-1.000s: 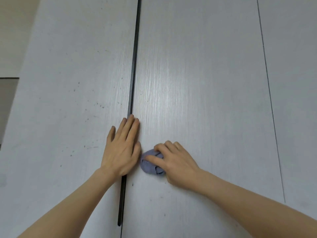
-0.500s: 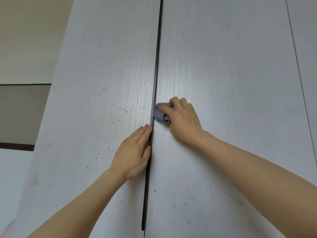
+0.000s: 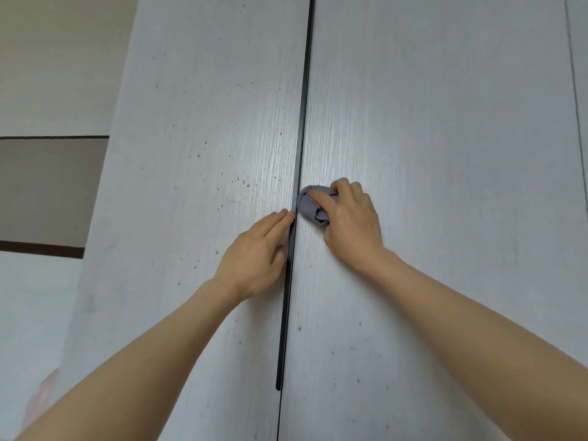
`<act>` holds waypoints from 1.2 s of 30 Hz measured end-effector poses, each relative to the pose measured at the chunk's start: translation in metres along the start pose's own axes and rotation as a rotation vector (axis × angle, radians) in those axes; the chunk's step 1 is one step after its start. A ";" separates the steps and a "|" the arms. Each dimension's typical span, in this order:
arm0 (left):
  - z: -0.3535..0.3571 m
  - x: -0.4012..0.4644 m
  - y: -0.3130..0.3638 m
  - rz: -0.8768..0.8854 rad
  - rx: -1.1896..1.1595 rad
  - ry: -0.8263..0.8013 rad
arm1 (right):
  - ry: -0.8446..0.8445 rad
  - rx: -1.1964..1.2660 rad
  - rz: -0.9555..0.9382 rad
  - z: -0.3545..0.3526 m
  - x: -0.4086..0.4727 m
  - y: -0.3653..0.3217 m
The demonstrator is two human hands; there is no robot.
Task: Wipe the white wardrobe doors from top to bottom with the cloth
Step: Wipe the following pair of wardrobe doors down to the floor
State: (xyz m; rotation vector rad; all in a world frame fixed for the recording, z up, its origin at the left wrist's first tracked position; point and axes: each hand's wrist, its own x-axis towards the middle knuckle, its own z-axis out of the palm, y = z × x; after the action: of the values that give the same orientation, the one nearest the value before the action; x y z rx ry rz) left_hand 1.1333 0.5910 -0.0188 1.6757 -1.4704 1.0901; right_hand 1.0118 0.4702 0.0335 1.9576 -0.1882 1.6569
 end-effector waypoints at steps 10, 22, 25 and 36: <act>0.030 -0.049 0.010 -0.023 0.149 0.026 | -0.278 0.001 -0.443 -0.008 -0.163 -0.026; 0.063 -0.080 0.020 -0.152 0.145 0.081 | -0.296 0.016 -0.498 -0.006 -0.198 -0.031; 0.066 -0.083 0.021 -0.174 0.150 0.088 | -0.405 -0.006 -0.672 -0.014 -0.218 -0.027; 0.084 -0.090 0.039 -0.359 0.026 0.178 | 0.077 -0.014 0.297 -0.043 -0.178 0.032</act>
State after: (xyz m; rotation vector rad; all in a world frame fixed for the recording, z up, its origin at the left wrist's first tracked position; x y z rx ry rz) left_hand 1.1069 0.5509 -0.1392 1.7281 -1.0002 1.0290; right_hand 0.9202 0.4210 -0.1205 1.9231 -0.4794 1.9076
